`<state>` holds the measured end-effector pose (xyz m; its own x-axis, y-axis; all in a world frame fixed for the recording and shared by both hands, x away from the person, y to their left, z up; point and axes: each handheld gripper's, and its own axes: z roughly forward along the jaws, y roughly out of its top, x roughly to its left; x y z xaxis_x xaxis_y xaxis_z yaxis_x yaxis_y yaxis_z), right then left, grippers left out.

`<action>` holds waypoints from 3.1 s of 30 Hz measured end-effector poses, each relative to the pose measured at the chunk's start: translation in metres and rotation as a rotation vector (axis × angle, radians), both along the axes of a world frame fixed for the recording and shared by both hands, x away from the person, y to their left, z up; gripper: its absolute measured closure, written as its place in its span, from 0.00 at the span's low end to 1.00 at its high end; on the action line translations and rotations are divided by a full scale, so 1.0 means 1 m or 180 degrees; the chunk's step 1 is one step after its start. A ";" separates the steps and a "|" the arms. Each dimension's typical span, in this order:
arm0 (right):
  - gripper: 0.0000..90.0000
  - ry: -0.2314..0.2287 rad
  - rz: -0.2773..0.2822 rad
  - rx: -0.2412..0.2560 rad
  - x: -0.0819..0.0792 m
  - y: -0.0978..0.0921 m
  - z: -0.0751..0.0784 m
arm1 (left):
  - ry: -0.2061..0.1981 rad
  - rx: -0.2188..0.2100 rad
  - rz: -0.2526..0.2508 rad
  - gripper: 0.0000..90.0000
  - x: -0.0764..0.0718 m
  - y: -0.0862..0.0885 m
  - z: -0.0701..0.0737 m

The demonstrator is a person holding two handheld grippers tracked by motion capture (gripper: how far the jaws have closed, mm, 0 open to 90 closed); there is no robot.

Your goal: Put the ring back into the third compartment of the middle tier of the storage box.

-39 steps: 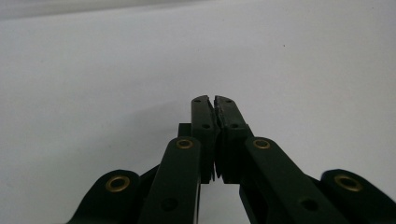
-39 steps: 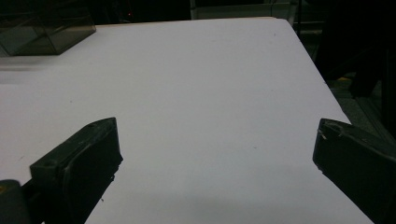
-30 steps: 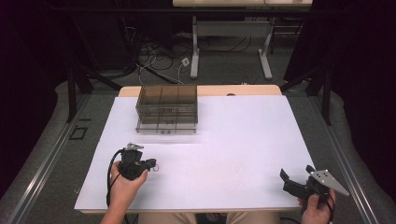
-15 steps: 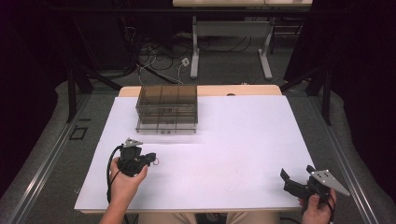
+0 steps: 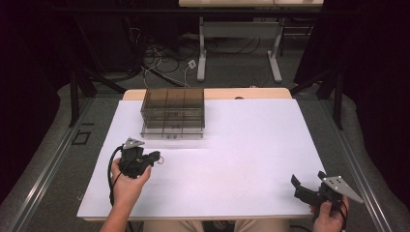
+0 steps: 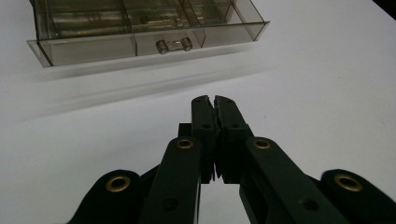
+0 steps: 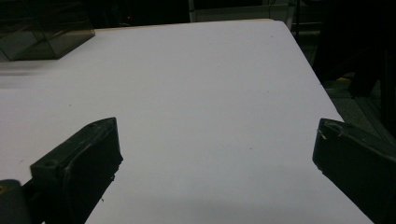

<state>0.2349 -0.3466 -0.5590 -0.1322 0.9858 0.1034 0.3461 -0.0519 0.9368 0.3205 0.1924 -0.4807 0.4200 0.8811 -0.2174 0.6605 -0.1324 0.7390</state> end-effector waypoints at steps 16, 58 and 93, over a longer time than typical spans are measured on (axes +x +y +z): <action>0.00 0.0001 -0.0015 -0.0001 0.000 0.000 0.000 | -0.0062 0.0002 -0.0051 0.98 0.018 -0.010 0.020; 0.01 0.0001 -0.0021 0.0066 0.000 -0.003 -0.001 | -0.0043 -0.0050 -0.0015 0.98 0.078 -0.045 0.044; 0.01 0.0014 0.0012 0.0048 0.000 -0.004 -0.002 | -0.0140 -0.0083 0.0231 0.98 0.104 -0.072 0.036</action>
<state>0.2351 -0.3505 -0.5608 -0.1353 0.9836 0.1189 0.3505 -0.0647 0.9343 0.4249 0.1203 -0.4451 0.3650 0.9038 -0.2236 0.6346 -0.0658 0.7700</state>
